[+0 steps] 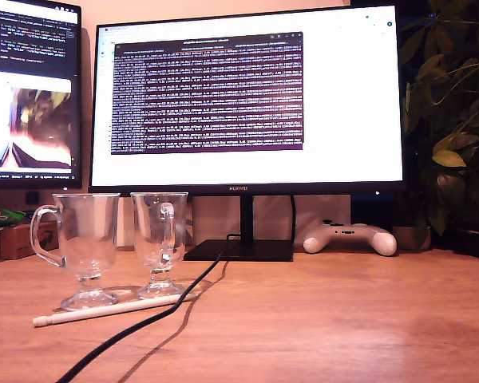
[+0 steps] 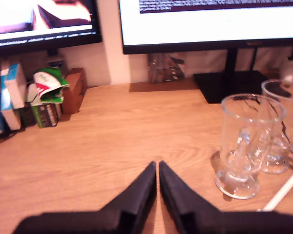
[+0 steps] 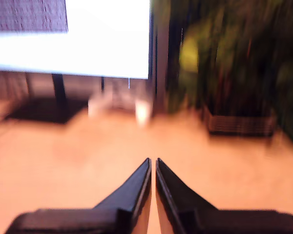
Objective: Pick the small glass cups in front of you with each of your hands, and place them behind the white pen
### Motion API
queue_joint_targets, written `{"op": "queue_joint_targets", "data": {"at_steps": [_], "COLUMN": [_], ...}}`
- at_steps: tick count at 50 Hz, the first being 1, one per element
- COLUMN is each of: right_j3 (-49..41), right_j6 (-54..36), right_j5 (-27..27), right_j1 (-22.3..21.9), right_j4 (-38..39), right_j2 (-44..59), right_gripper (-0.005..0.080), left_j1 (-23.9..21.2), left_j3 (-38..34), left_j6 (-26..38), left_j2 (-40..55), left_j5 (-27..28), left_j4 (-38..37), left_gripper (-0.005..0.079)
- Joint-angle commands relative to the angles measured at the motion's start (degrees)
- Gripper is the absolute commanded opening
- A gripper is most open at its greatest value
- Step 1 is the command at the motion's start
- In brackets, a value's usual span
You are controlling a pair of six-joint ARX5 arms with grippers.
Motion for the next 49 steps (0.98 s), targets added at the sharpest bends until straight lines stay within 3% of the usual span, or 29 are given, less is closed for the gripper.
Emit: {"op": "queue_joint_targets", "data": {"at_steps": [1, 49], "right_j3": [-1.0, -0.9], "right_j6": [0.7, 3.7], "right_j5": [1.6, 2.4], "right_j1": [0.3, 0.5], "right_j4": [0.5, 0.3], "right_j2": [-0.4, 0.9], "right_gripper": [-0.0013, -0.0013], "left_j1": [-0.2, -0.2], "left_j3": [-1.8, -1.8], "left_j6": [-1.6, -3.1], "left_j2": [-0.5, -0.5], "left_j5": [-0.1, 0.0], "left_j4": [-1.3, -1.2], "left_gripper": [-0.0018, -0.0018]}}
